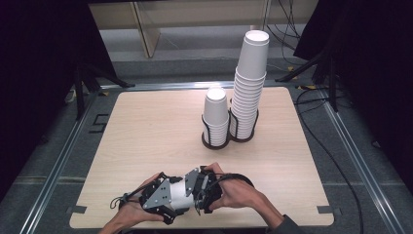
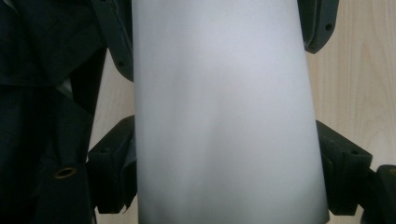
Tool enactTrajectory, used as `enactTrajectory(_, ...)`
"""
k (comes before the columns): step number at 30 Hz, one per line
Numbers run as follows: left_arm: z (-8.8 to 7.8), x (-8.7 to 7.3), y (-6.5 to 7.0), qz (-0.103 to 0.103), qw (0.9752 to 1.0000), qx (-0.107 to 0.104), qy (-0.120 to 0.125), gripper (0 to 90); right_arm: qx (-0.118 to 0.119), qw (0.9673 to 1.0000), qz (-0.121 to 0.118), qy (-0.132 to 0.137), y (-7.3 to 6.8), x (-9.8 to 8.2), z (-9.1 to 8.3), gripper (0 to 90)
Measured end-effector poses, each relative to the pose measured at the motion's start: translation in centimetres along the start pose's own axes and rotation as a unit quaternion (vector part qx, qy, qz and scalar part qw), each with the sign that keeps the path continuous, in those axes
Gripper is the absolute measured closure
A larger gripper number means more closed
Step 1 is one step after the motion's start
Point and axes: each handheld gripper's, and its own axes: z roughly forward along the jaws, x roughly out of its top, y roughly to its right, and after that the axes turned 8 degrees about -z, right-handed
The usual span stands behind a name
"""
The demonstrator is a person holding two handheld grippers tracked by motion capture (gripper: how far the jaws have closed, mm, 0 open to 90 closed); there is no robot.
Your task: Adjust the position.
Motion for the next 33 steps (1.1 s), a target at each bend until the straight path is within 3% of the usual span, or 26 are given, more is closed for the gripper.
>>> enactTrajectory(2,-0.1,-0.1,-0.2,-0.010,0.9998,-0.006,0.018,8.3,0.005,0.9996,0.025,0.010,0.0,-0.5,-0.4,23.0)
enactTrajectory(3,-0.2,0.0,-0.3,-0.013,0.9996,-0.012,0.023,8.3,0.011,0.9995,0.016,0.024,0.2,-0.7,-0.5,23.0)
enactTrajectory(4,-0.3,0.0,-0.4,-0.018,0.9992,-0.012,0.034,8.3,0.016,0.9989,0.027,0.036,0.2,-1.0,-0.7,23.1)
enactTrajectory(6,-0.5,0.1,-0.6,-0.031,0.9982,-0.018,0.048,7.4,0.016,0.9981,0.025,0.054,0.4,-1.4,-1.1,23.2)
enactTrajectory(10,-0.8,0.1,-0.9,-0.048,0.9951,-0.023,0.083,6.8,0.017,0.9966,0.037,0.072,0.6,-2.0,-2.0,23.4)
enactTrajectory(11,-1.1,0.2,-1.0,-0.048,0.9954,-0.021,0.080,6.7,0.019,0.9958,0.044,0.078,0.6,-2.1,-2.2,23.4)
enactTrajectory(15,-1.4,0.2,-1.3,-0.069,0.9921,-0.020,0.103,6.7,0.025,0.9930,0.057,0.100,0.8,-2.8,-2.9,23.4)
enactTrajectory(18,-1.9,-0.1,-1.7,-0.081,0.9903,-0.011,0.112,12.8,0.011,0.9926,0.070,0.098,1.1,-3.5,-3.5,23.2)
enactTrajectory(21,-2.0,-0.3,-2.3,-0.113,0.9835,-0.006,0.141,13.7,-0.006,0.9873,0.099,0.125,1.5,-4.6,-4.4,23.0)
enactTrajectory(24,-2.3,-0.3,-2.6,-0.142,0.9788,-0.005,0.148,14.2,-0.020,0.9803,0.116,0.158,1.9,-5.3,-5.0,22.9)
enactTrajectory(25,-2.2,-0.3,-2.6,-0.148,0.9751,-0.012,0.164,14.2,-0.025,0.9769,0.127,0.170,2.0,-5.5,-5.2,22.8)
enactTrajectory(27,-2.5,-0.3,-2.7,-0.148,0.9762,-0.005,0.159,14.2,-0.025,0.9706,0.139,0.195,2.1,-5.8,-5.4,22.8)
enactTrajectory(28,-2.3,-0.3,-2.6,-0.154,0.9726,-0.009,0.174,14.2,-0.025,0.9688,0.132,0.208,2.3,-5.8,-5.3,22.8)
enactTrajectory(31,-2.5,-0.2,-2.6,-0.165,0.9707,-0.009,0.174,14.3,-0.026,0.9641,0.137,0.226,2.4,-5.9,-5.1,22.8)
enactTrajectory(32,-2.4,-0.2,-2.6,-0.169,0.9679,-0.012,0.186,14.2,-0.028,0.9634,0.131,0.232,2.4,-5.9,-5.1,22.8)
enactTrajectory(33,-2.5,-0.2,-2.6,-0.171,0.9683,-0.010,0.182,14.2,-0.024,0.9615,0.131,0.240,2.4,-5.9,-5.0,22.8)
